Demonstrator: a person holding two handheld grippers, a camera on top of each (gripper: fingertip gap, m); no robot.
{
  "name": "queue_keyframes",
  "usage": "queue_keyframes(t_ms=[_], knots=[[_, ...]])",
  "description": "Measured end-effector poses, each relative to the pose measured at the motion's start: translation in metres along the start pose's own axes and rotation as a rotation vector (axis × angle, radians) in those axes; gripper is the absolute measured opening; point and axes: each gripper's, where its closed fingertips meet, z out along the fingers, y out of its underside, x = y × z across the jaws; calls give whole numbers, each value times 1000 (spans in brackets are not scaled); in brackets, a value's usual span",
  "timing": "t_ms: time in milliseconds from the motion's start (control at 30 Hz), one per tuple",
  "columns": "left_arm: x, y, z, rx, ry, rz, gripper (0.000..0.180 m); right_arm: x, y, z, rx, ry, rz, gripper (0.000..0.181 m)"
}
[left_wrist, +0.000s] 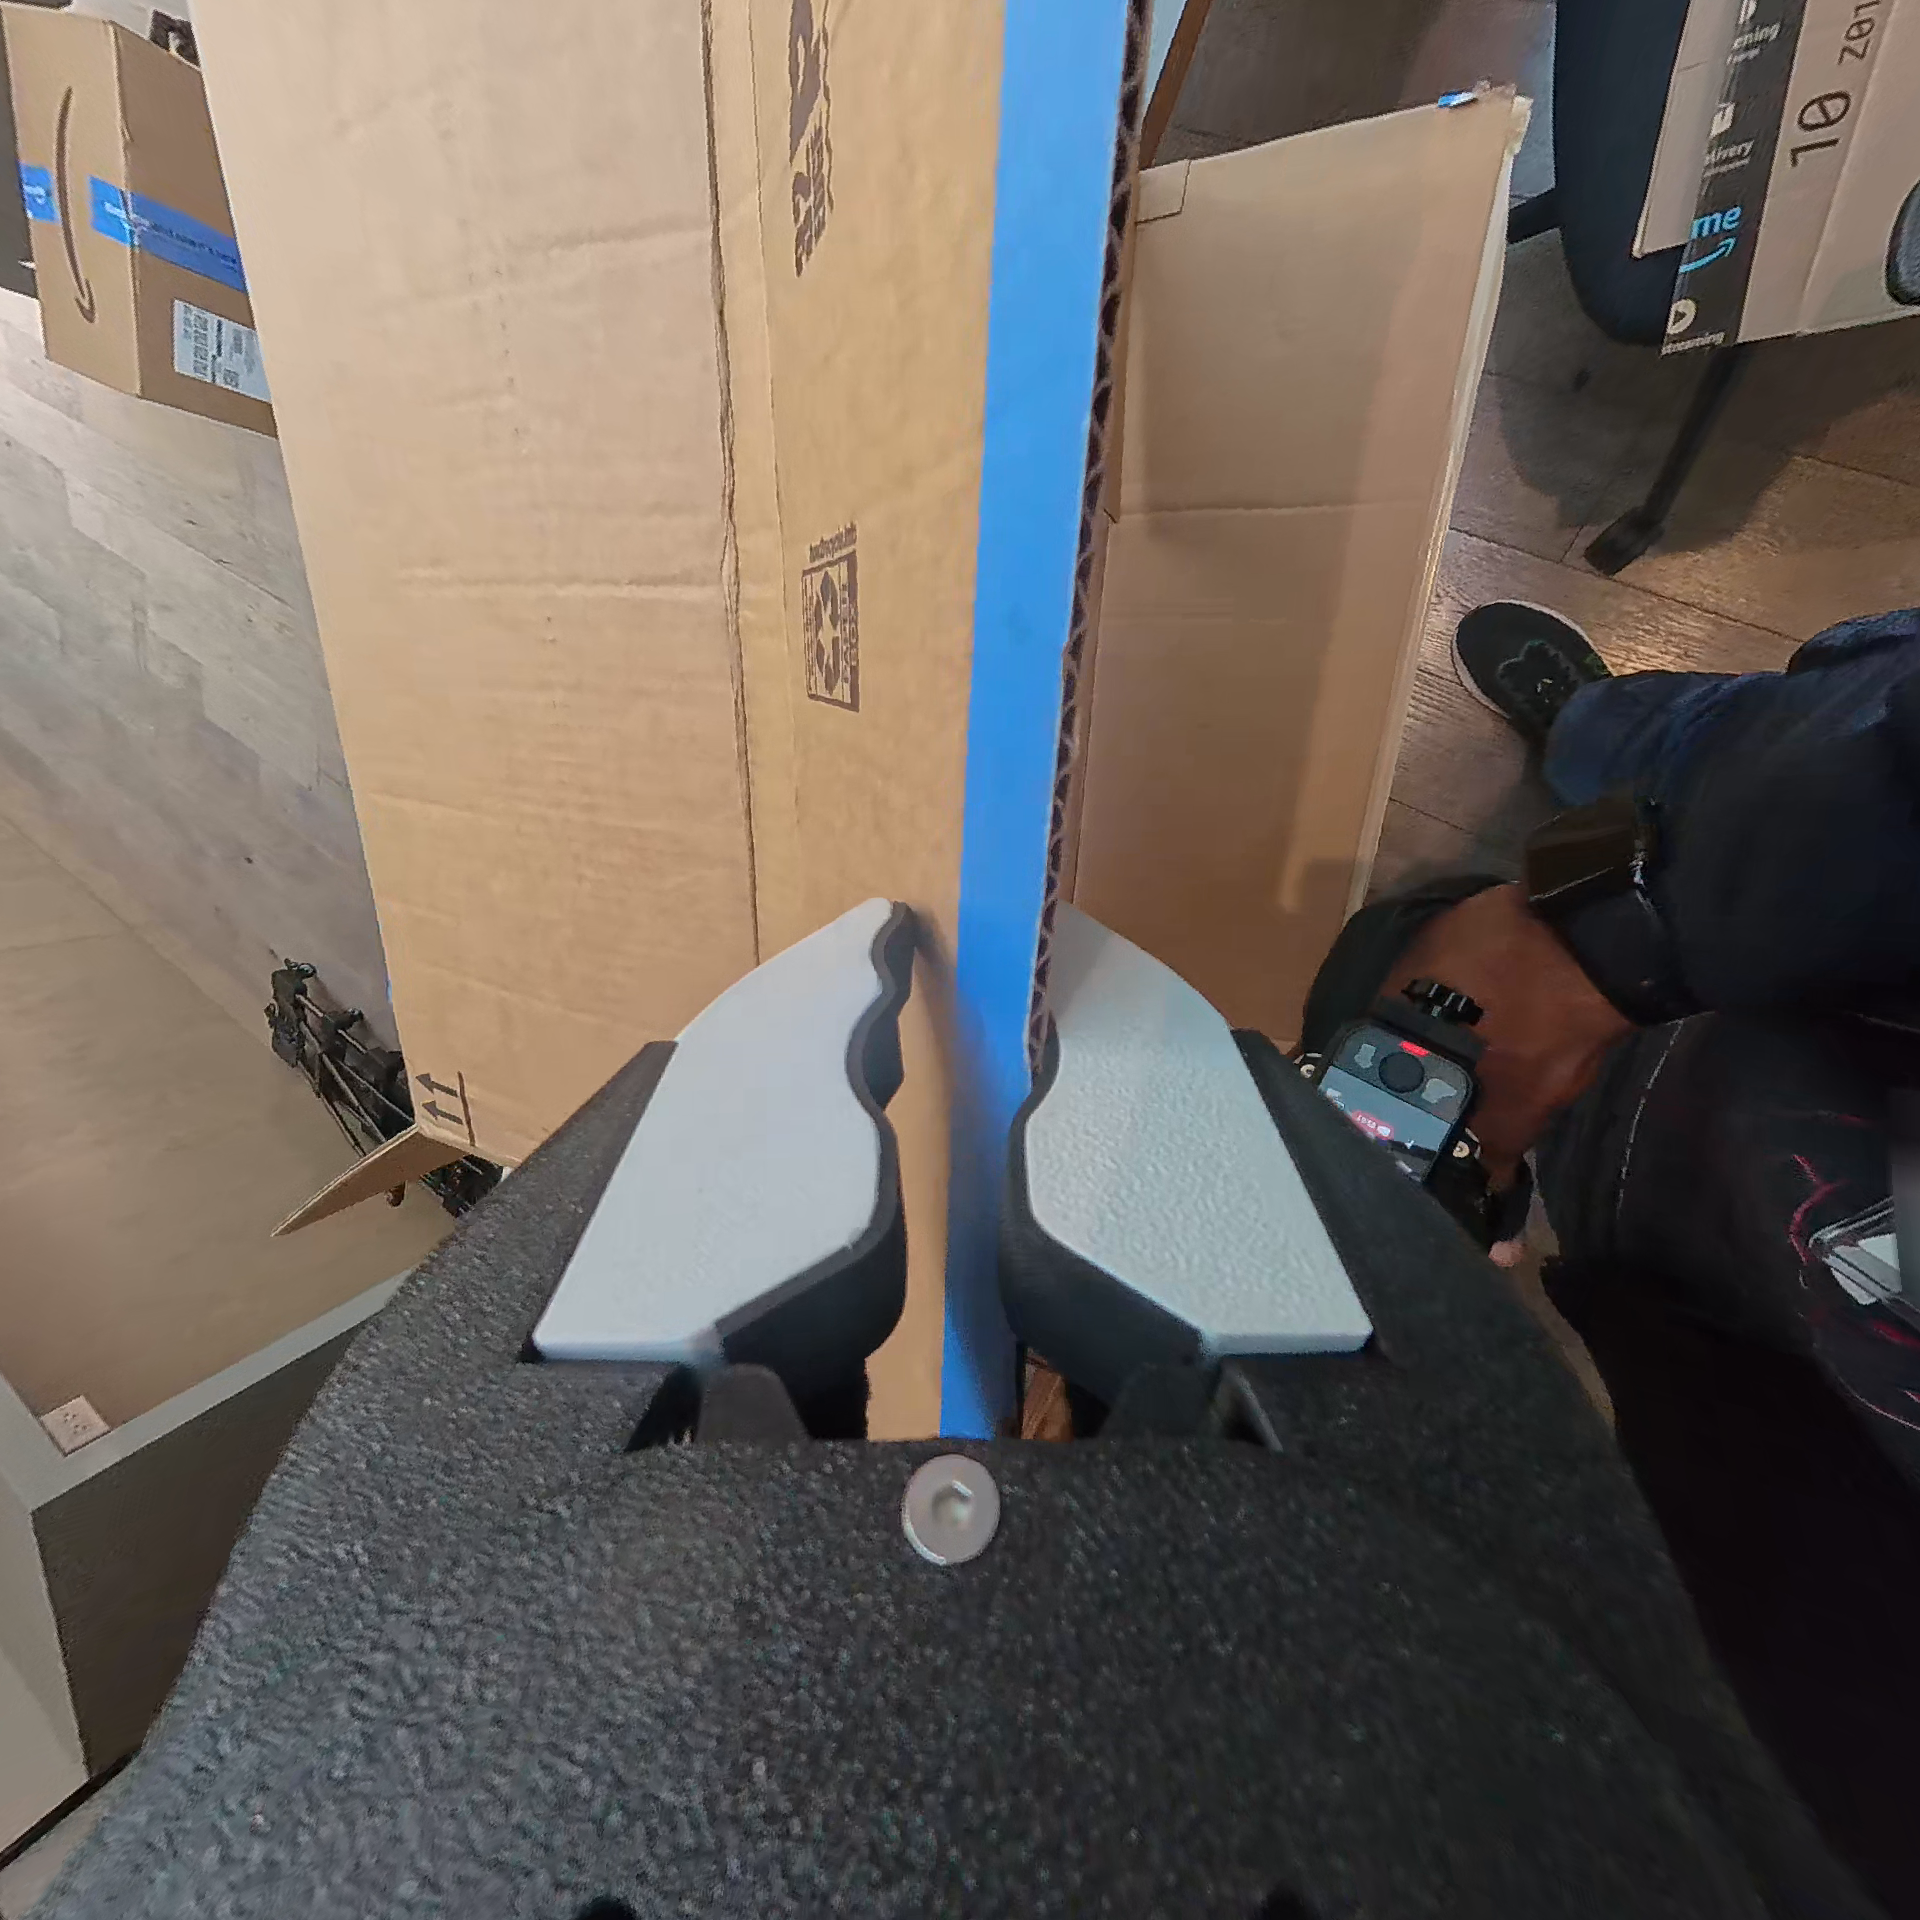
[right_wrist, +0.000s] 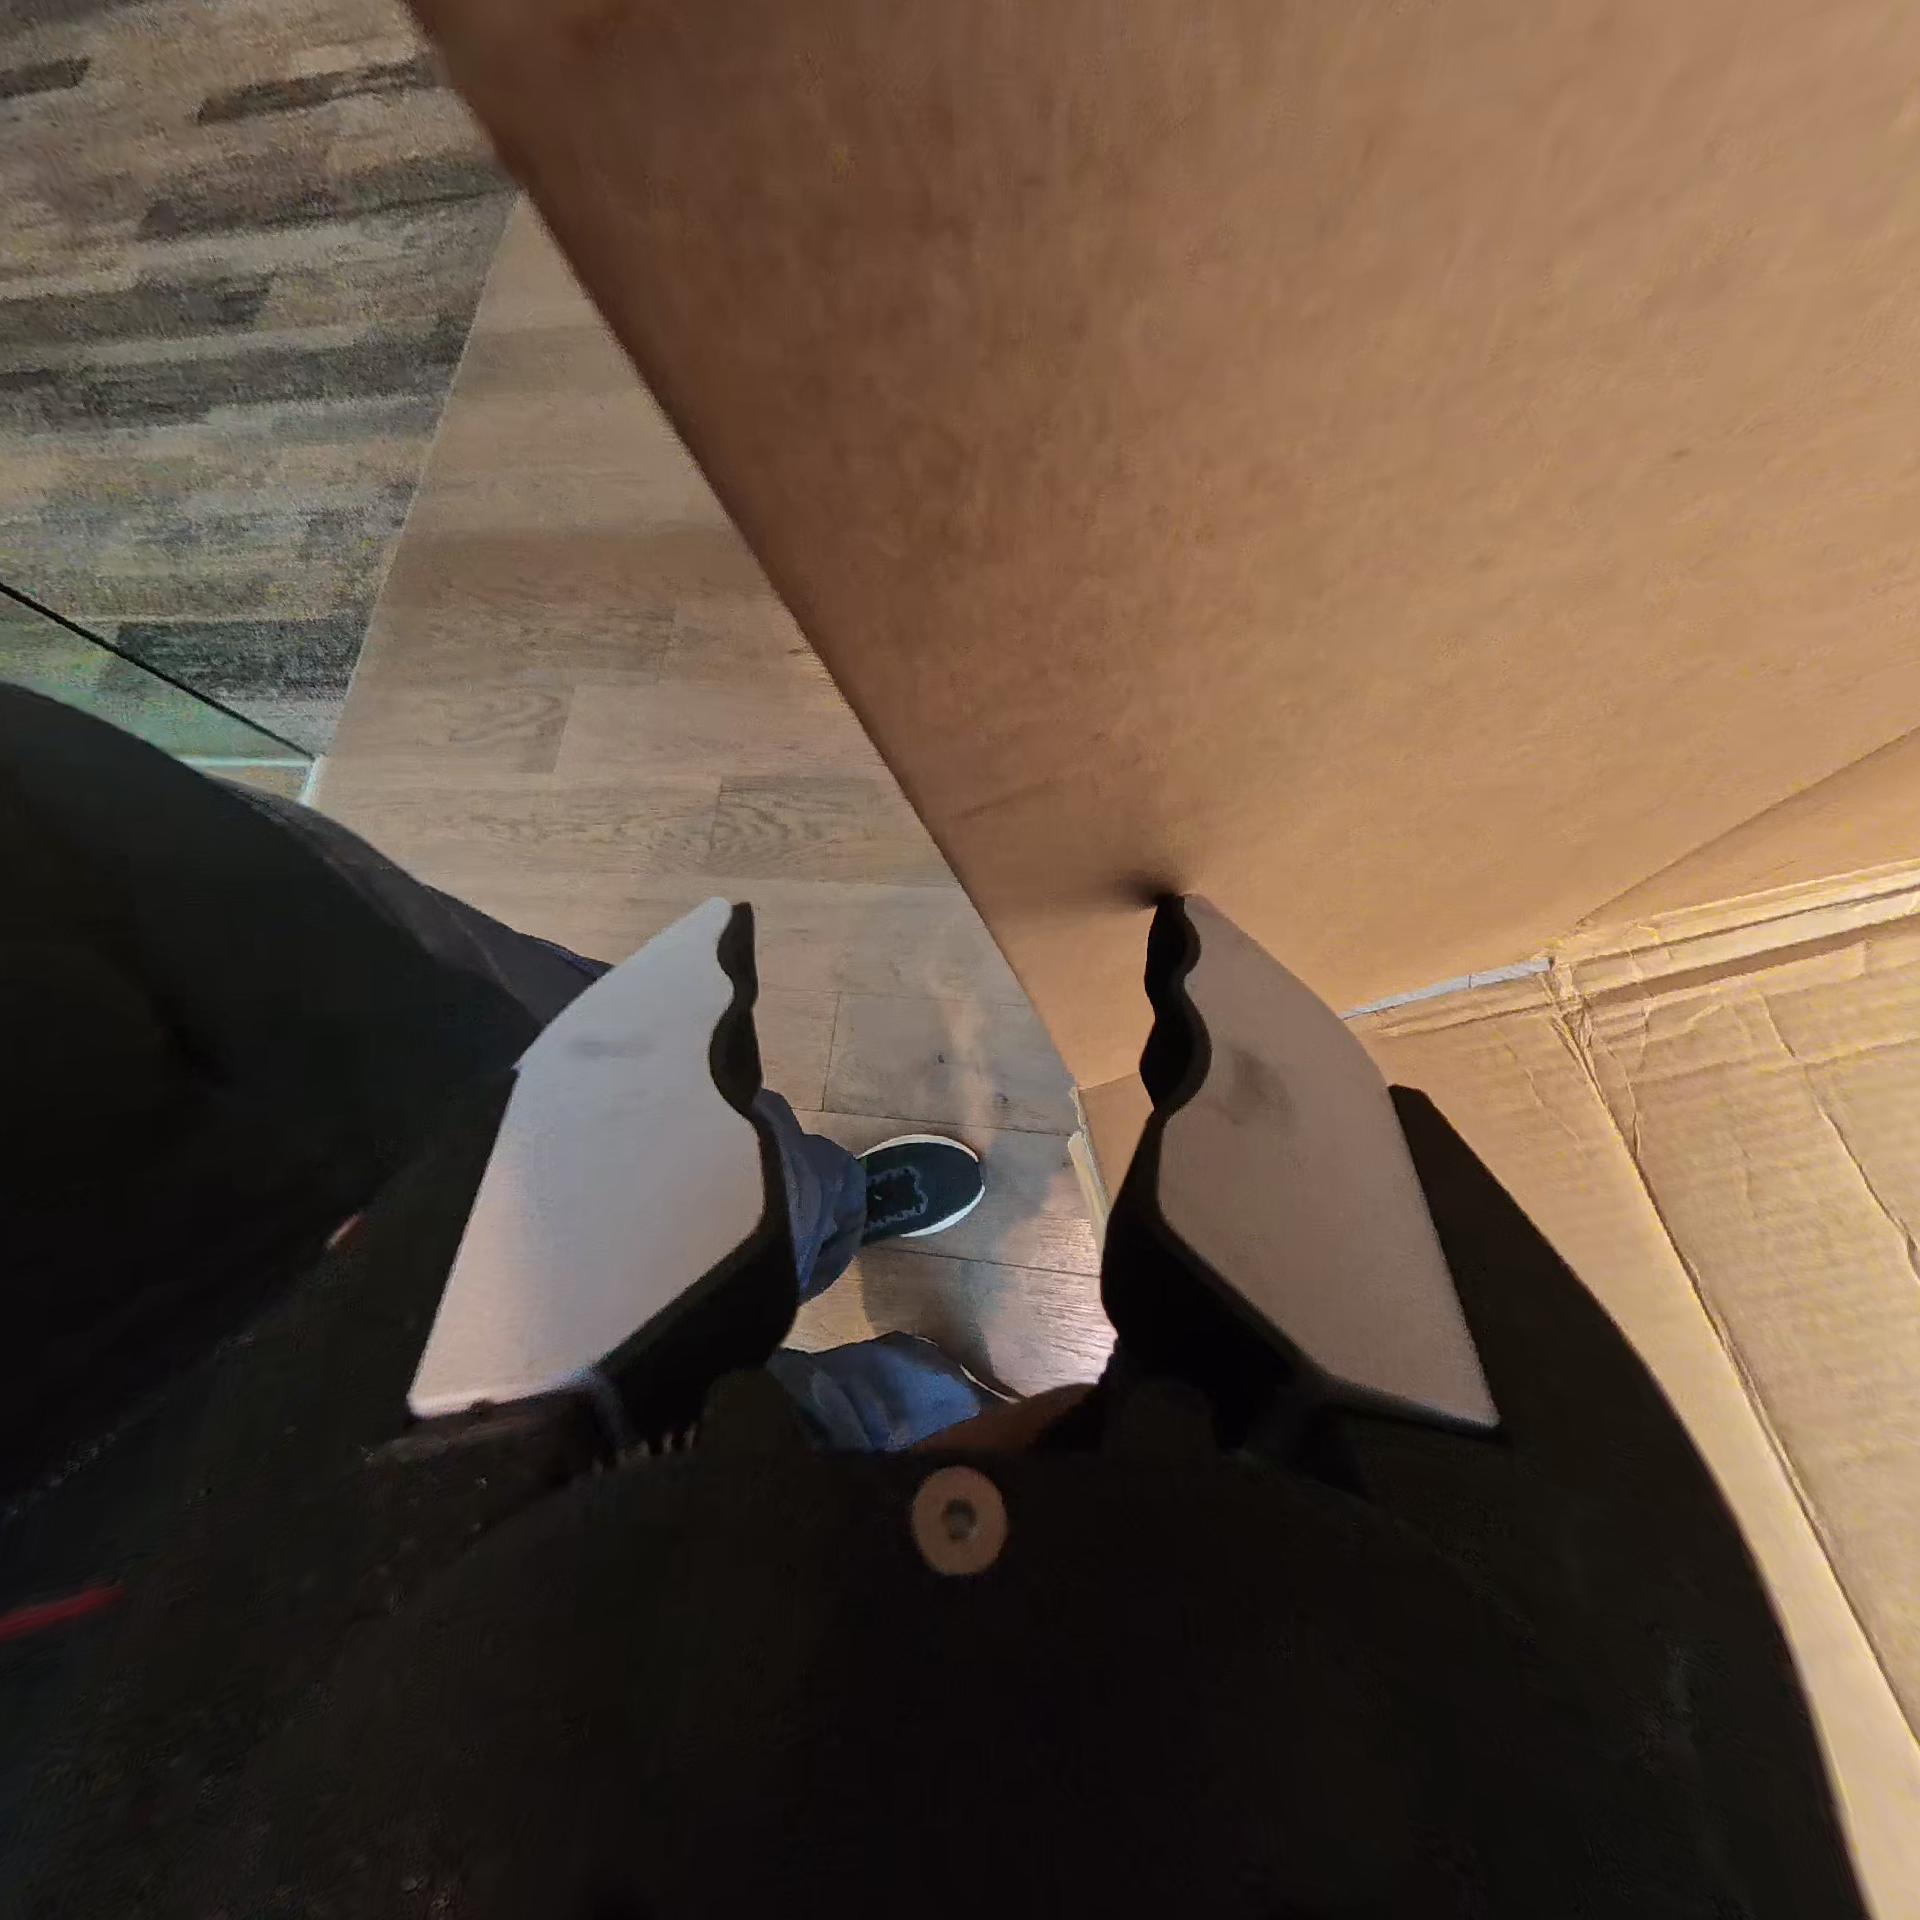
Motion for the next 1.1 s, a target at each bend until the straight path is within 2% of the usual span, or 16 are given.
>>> queue_keyframes(t_ms=[267,333,467,567,633,700,767,800,900,1000,1100], knots=[[-2,1,0,-3,-16,-4,16,-1,-3,6,-60,-15,-73,77],[-5,4,0,1,-21,-20,17,0,-1,-8,-11,-27,-3,71],[-6,7,-2,20,-8,-38,17,9,13,-56,79,34,161,75],[-2,8,-1,23,-11,-36,17,41,33,-107,131,261,280,79],[0,7,0,31,-13,-39,17,92,65,-153,121,598,411,84],[2,5,0,38,-7,-42,17,142,109,-200,42,927,554,93],[3,2,0,41,-6,-36,17,183,143,-230,-75,1133,624,117],[4,1,0,42,-6,-32,17,202,155,-239,-134,1200,646,128],[6,-3,1,44,-1,-22,17,248,175,-247,-243,1320,679,141],[6,-4,1,43,0,-20,17,273,186,-255,-290,1411,711,136],[2,-1,2,42,-7,-29,18,278,205,-279,-204,1468,845,110]])
